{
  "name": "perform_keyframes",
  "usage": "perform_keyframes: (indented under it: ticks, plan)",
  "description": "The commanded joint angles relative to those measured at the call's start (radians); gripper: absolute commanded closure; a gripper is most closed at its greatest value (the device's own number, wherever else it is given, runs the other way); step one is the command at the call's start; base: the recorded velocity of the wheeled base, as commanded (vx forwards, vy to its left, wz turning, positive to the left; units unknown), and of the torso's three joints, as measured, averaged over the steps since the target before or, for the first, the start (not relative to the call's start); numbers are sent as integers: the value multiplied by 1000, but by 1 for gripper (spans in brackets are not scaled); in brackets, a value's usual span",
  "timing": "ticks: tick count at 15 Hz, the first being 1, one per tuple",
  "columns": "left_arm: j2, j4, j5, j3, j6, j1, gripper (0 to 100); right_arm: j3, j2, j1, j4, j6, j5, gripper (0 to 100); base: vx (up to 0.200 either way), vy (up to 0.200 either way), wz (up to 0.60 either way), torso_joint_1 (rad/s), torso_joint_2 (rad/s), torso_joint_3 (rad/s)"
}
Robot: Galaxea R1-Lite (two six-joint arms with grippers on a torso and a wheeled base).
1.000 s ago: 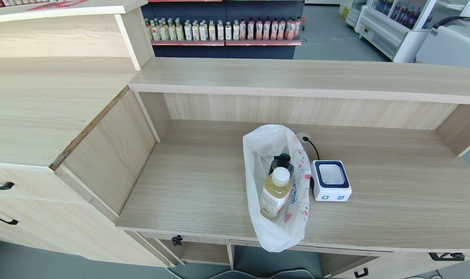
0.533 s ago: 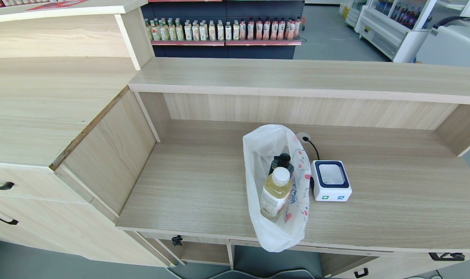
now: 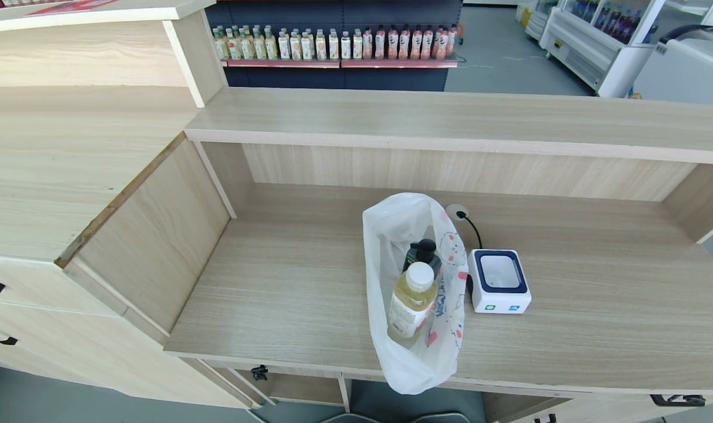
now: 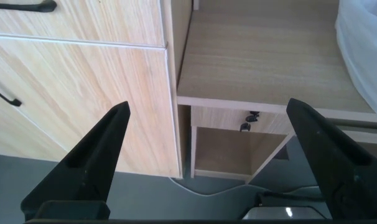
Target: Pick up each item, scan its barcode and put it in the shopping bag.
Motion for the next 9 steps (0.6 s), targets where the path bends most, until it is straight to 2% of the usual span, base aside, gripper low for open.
perform_keyframes:
  ticks: [1, 9]
  plan:
    - [0, 0, 0, 0, 1, 0, 0, 0, 2, 0, -1, 0, -1, 0, 0, -200, 0, 27, 12, -2]
    - [0, 0, 0, 0, 2, 1, 0, 0, 2, 2, -1, -5, -1, 0, 0, -200, 0, -1, 4, 5]
